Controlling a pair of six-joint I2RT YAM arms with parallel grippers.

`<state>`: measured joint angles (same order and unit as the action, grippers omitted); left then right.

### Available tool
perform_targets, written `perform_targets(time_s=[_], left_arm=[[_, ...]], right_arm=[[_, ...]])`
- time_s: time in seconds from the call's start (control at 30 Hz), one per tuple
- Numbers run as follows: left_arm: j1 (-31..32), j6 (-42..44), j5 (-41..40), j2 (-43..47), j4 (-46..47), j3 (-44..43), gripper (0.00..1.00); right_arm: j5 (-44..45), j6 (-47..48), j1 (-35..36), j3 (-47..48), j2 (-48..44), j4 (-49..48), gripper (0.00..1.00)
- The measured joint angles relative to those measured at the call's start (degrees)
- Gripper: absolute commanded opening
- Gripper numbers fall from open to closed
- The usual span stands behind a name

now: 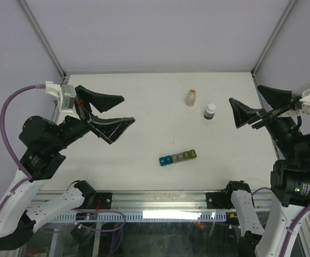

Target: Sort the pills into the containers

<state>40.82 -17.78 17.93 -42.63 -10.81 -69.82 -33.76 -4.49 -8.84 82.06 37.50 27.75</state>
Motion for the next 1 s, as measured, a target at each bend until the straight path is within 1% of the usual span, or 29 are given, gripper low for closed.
perform_targets(time_s=[1.0], left_arm=[[0.0, 0.9, 0.0, -0.5, -0.8, 0.4, 0.99]], right_arm=[[-1.6, -0.8, -0.5, -1.1, 0.7, -1.4, 0.99]])
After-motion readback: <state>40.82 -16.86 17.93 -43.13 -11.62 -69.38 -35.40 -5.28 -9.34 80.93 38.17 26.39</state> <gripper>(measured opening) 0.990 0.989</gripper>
